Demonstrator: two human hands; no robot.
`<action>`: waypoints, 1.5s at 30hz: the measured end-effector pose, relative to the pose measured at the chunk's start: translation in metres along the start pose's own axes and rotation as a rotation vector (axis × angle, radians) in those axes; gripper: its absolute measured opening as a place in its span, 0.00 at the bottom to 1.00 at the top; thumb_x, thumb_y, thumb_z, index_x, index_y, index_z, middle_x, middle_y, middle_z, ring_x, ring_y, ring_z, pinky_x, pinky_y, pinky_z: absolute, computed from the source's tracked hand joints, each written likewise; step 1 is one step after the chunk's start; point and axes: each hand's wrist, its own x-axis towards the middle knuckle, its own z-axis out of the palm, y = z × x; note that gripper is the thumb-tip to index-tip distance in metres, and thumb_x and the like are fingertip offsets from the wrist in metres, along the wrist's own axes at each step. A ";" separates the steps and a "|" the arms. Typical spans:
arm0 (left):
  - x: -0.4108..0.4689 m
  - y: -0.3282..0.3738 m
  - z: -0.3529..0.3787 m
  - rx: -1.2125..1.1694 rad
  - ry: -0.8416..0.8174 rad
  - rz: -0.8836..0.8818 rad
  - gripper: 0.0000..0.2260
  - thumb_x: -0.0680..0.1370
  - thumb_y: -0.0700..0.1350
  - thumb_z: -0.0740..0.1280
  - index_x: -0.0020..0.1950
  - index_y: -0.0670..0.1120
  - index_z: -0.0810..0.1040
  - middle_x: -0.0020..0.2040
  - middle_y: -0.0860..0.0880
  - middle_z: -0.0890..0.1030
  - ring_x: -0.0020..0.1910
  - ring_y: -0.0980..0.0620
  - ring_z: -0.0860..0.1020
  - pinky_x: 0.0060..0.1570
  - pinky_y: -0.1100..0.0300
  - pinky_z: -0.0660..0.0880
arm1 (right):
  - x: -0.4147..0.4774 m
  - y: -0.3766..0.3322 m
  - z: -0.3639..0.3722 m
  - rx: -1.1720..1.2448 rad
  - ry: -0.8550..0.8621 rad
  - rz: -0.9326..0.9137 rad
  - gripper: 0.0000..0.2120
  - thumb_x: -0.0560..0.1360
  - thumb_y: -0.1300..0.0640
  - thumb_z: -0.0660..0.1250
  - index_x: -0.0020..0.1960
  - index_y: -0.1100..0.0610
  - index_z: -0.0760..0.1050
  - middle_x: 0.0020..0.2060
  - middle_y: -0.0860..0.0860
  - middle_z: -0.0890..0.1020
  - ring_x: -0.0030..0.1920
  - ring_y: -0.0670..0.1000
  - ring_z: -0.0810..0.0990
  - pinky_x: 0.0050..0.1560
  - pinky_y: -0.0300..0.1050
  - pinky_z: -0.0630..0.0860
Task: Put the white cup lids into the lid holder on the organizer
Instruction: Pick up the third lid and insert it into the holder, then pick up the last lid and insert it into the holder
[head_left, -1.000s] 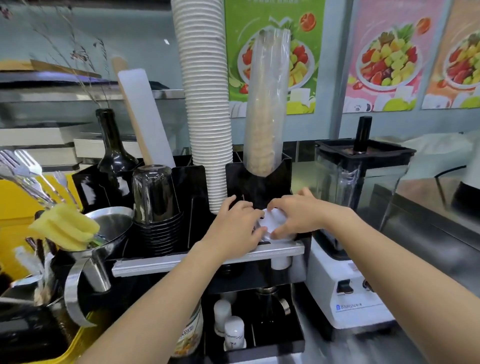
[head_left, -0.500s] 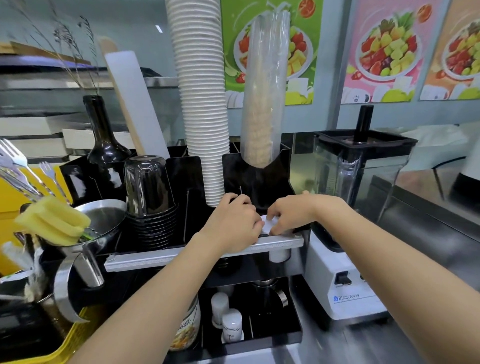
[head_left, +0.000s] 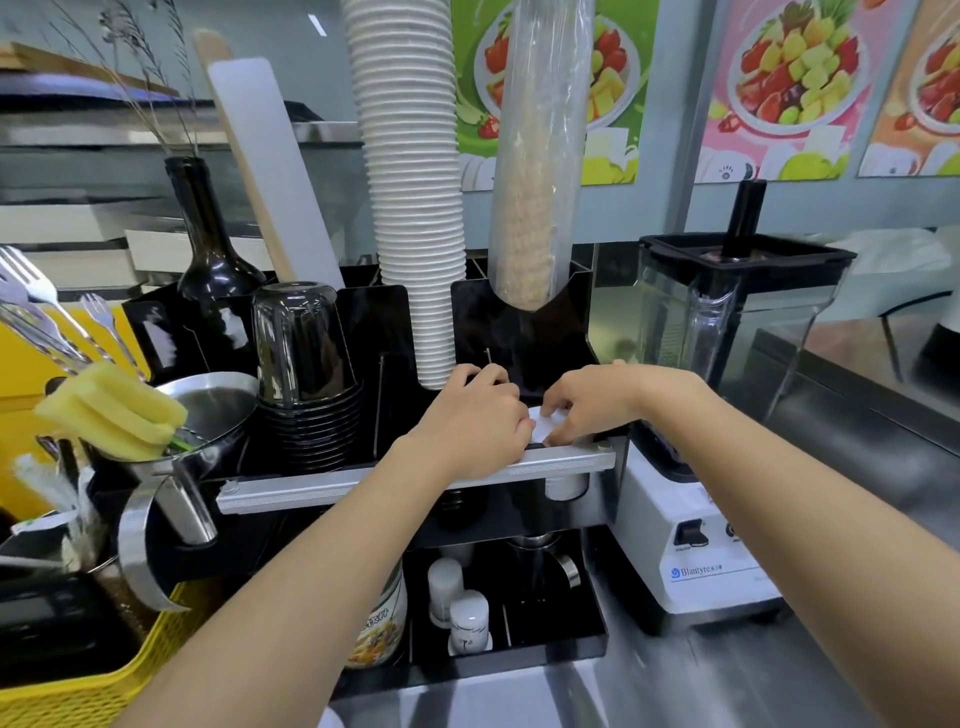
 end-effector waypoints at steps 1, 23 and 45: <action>0.000 0.000 0.000 -0.007 -0.004 0.002 0.20 0.79 0.48 0.49 0.52 0.46 0.80 0.55 0.52 0.79 0.63 0.51 0.64 0.65 0.55 0.54 | 0.000 0.000 -0.001 0.003 -0.010 -0.002 0.22 0.72 0.42 0.64 0.61 0.52 0.73 0.52 0.49 0.80 0.51 0.51 0.74 0.54 0.49 0.64; -0.090 0.006 -0.047 -0.222 0.603 -0.218 0.21 0.75 0.53 0.56 0.61 0.42 0.75 0.60 0.44 0.79 0.61 0.45 0.75 0.61 0.54 0.68 | -0.080 -0.046 -0.018 0.319 0.867 -0.088 0.19 0.74 0.49 0.65 0.62 0.55 0.71 0.56 0.53 0.79 0.54 0.54 0.78 0.54 0.53 0.75; -0.343 -0.020 0.125 -0.437 0.062 -0.719 0.27 0.76 0.60 0.56 0.73 0.50 0.59 0.73 0.51 0.66 0.71 0.53 0.63 0.69 0.58 0.60 | -0.037 -0.238 0.252 0.434 0.079 -0.229 0.41 0.72 0.43 0.66 0.75 0.55 0.47 0.76 0.53 0.53 0.75 0.53 0.53 0.73 0.48 0.53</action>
